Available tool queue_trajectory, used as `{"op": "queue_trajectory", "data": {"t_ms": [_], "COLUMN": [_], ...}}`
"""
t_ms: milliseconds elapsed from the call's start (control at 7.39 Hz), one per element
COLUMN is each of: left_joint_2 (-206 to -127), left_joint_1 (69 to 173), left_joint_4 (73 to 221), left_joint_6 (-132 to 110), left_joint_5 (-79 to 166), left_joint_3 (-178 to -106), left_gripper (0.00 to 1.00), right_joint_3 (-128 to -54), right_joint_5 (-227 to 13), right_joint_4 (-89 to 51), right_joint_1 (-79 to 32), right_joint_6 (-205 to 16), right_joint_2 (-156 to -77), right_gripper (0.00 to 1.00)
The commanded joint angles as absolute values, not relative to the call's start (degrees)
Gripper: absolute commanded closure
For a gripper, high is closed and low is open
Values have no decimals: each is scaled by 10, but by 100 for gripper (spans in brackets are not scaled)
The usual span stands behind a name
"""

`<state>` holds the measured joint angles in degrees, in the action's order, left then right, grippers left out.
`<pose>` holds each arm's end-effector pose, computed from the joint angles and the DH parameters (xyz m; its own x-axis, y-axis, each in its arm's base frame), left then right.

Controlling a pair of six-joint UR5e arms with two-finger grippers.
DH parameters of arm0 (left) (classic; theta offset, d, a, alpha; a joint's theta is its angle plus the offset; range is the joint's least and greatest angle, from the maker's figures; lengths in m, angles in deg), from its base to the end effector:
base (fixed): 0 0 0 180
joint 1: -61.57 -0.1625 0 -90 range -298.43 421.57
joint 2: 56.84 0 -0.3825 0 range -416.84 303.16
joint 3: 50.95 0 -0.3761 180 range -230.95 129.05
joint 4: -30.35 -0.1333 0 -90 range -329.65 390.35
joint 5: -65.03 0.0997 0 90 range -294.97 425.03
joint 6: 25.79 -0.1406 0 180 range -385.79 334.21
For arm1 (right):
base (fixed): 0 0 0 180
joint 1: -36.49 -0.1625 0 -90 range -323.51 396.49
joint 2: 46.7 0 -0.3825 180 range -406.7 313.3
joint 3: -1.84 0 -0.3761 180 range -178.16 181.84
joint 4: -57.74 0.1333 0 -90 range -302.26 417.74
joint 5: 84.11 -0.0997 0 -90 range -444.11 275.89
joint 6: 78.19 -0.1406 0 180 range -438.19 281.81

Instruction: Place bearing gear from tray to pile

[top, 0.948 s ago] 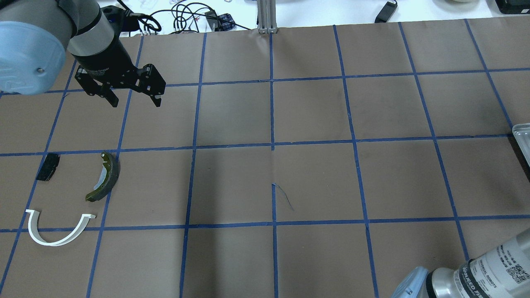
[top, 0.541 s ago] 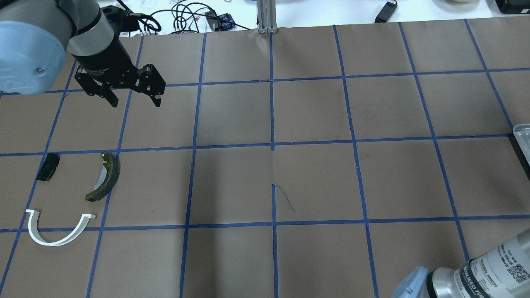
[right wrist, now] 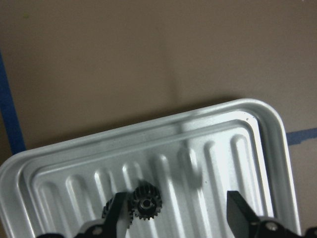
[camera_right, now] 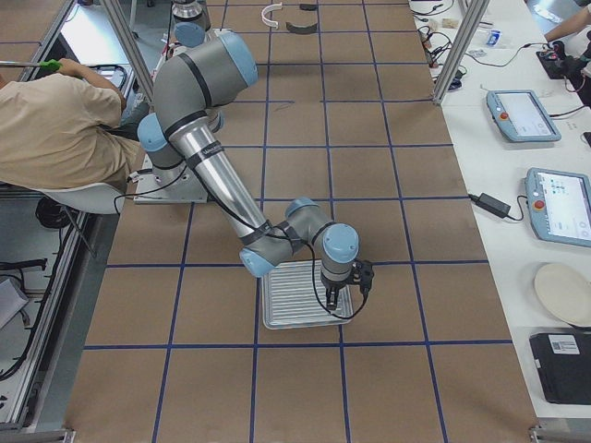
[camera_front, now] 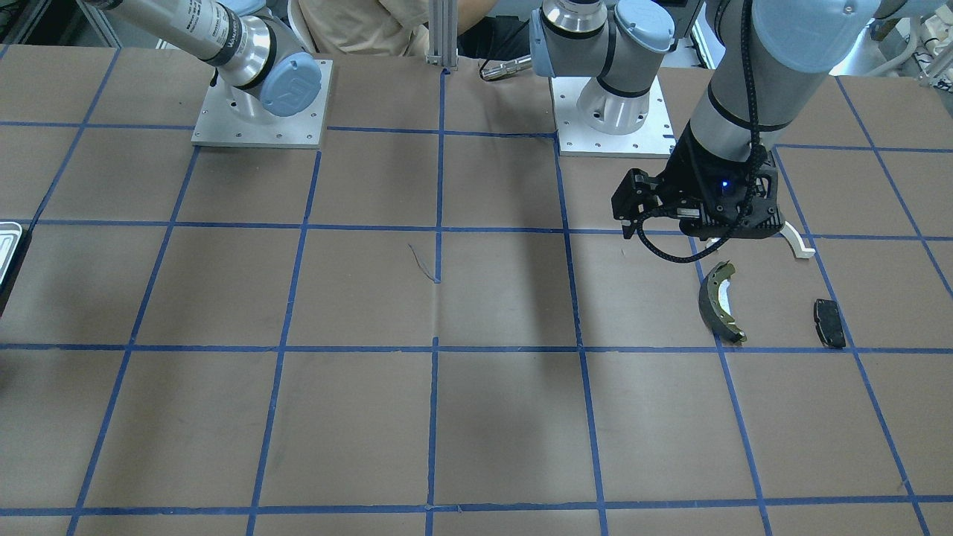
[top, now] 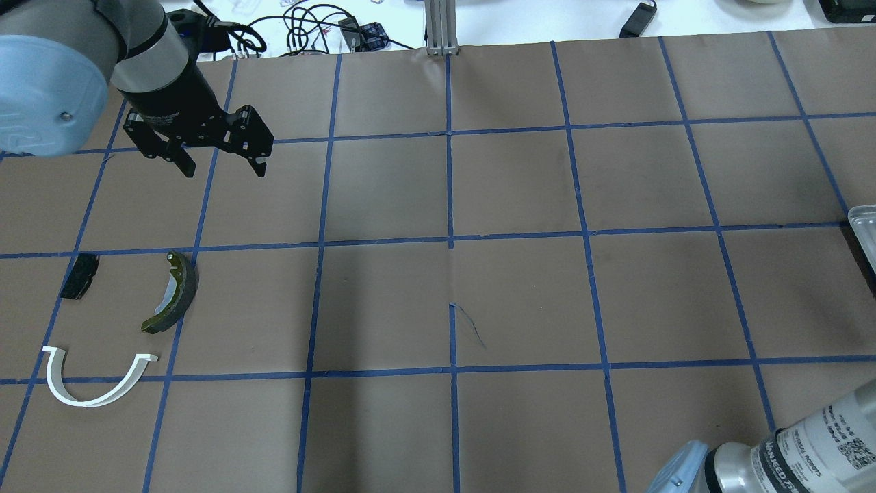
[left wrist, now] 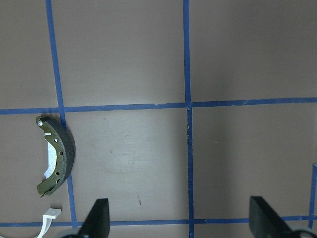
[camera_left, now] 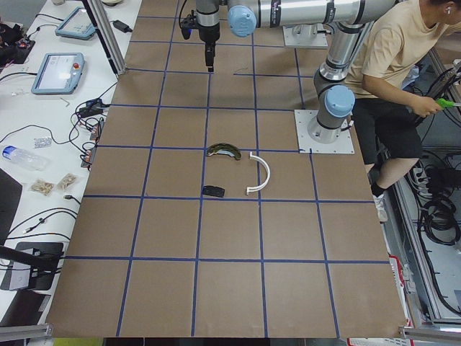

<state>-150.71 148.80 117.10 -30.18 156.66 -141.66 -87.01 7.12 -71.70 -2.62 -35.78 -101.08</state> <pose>-0.1051 -0.5028 0.3713 -0.9992 0.0289 -0.0266 0.0283 0.9993 0.0253 -0.4178 -0.5075 0.1292 -0.9859 0.1498 0.0742 0.1464 0.9880 -0.0495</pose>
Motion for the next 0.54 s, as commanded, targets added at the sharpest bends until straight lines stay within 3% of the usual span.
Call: {"op": "queue_trajectory", "data": {"t_ms": [0,406], "left_joint_2": [-1508,-1508], "left_joint_1": [1488,1488], "left_joint_4": [1170,1170], "left_joint_6": [-302,-302], "left_joint_5": [1566,1566], "left_joint_3": [-1417,-1417], "left_gripper": [0,0], "right_joint_3": [-871,-872], "right_joint_5": [68,67], "right_joint_4": [-734,-757], "right_joint_1": [-26,-26], "right_joint_6": [-363,-364], "right_joint_2": [-1007,-1000], "right_gripper": [26,26]}}
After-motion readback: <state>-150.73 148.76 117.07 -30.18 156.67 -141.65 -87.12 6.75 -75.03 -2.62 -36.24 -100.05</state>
